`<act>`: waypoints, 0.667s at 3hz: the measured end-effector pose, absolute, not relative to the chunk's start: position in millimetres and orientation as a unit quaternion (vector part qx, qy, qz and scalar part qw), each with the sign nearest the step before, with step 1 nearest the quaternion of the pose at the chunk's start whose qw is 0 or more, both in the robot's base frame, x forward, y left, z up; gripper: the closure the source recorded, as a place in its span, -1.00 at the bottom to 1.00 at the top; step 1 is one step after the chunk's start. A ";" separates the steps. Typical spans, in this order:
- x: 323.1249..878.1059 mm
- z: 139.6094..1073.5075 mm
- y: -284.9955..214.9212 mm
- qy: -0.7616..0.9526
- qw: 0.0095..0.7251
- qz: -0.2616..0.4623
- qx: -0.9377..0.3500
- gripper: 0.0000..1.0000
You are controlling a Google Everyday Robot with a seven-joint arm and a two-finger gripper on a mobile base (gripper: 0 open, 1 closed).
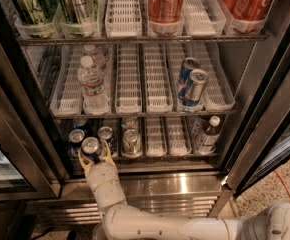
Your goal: Pick pepsi can from bottom shelf of fridge
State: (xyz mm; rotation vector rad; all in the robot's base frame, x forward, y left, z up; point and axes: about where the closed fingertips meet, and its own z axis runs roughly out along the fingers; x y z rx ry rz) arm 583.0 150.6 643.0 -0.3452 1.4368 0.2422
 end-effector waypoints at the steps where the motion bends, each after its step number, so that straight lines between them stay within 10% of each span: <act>1: 582.9 643.0 150.6 0.653 0.733 0.110 -0.157 1.00; 2: 568.2 638.8 149.1 0.660 0.725 0.113 -0.161 1.00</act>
Offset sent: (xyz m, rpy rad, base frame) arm -0.0372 -0.0038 -0.0117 -0.0150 0.0479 0.0232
